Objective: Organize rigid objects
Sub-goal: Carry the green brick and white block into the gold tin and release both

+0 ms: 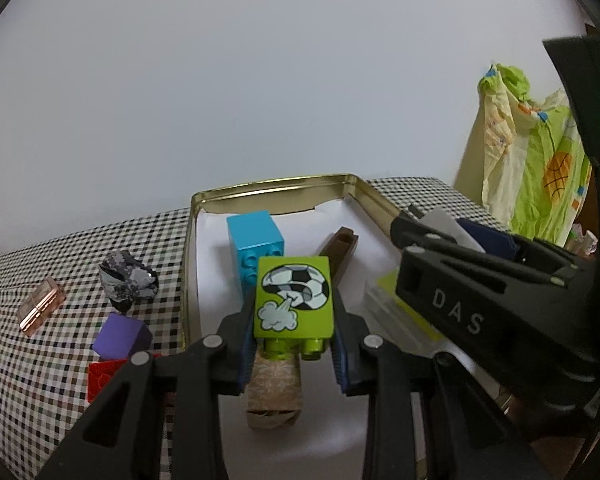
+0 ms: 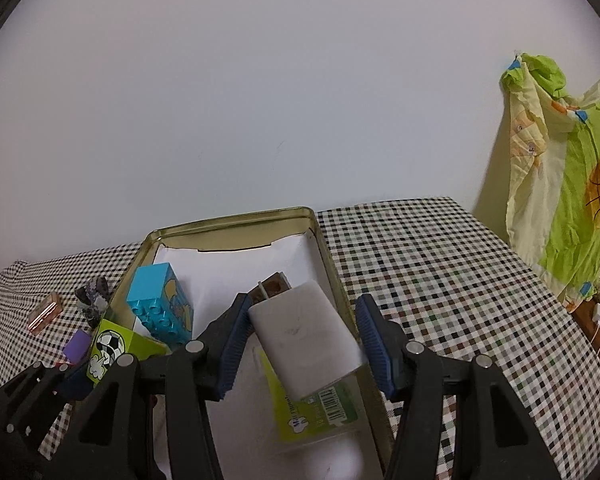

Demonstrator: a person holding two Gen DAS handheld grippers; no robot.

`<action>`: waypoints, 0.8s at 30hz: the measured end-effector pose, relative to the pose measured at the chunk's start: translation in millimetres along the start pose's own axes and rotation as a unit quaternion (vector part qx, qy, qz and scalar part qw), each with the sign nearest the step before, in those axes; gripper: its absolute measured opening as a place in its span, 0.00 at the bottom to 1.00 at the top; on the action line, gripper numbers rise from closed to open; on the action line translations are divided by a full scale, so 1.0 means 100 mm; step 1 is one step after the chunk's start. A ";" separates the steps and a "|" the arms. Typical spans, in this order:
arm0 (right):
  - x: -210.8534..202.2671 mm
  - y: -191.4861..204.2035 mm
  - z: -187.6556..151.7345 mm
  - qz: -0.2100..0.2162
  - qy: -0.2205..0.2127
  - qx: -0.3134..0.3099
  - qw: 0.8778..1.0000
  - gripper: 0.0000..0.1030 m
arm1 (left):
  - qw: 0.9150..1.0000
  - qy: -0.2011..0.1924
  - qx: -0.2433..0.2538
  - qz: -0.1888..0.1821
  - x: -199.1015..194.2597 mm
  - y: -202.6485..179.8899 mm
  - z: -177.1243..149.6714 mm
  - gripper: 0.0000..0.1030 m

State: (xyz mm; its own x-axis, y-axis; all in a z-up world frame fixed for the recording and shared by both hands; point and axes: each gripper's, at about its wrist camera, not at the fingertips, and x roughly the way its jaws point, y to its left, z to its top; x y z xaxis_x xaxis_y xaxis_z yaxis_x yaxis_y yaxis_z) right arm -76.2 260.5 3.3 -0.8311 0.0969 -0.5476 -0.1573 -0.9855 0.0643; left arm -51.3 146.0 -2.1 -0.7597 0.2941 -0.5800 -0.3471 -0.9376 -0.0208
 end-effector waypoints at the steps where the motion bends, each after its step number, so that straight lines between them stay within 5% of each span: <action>1: 0.00 0.01 0.00 0.000 0.000 0.000 1.000 0.55 | 1.000 0.002 0.000 0.002 0.01 0.00 0.00 0.29; 10: -0.07 -0.02 0.01 0.019 -0.017 0.015 1.000 0.57 | 1.000 0.007 0.015 0.016 0.02 -0.04 -0.01 0.34; 11: -0.09 -0.03 0.02 0.021 -0.022 0.017 0.999 0.60 | 1.000 0.002 0.019 0.013 -0.01 -0.05 -0.01 0.51; 12: -0.11 -0.03 0.02 0.021 -0.028 0.019 0.999 0.63 | 1.000 -0.004 0.020 0.016 -0.05 -0.06 0.00 0.78; 14: -0.17 -0.06 0.03 0.015 -0.050 0.026 0.998 0.75 | 0.999 -0.034 0.019 0.026 -0.17 -0.07 0.02 0.99; 18: -0.26 -0.07 0.04 0.009 -0.079 0.031 0.996 0.77 | 0.997 -0.060 0.033 0.039 -0.29 -0.08 0.05 0.99; 24: -0.23 -0.08 0.01 0.003 -0.086 0.039 0.996 0.77 | 0.998 -0.039 0.009 0.039 -0.23 0.06 0.01 0.99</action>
State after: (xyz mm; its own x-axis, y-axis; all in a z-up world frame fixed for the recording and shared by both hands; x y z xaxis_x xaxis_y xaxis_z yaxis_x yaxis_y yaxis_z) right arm -56.4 266.3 16.0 -0.9099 0.1210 -0.3967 -0.1884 -0.9727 0.1353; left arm -36.7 134.2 11.7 -0.8250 0.2351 -0.5140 -0.2949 -0.9548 0.0366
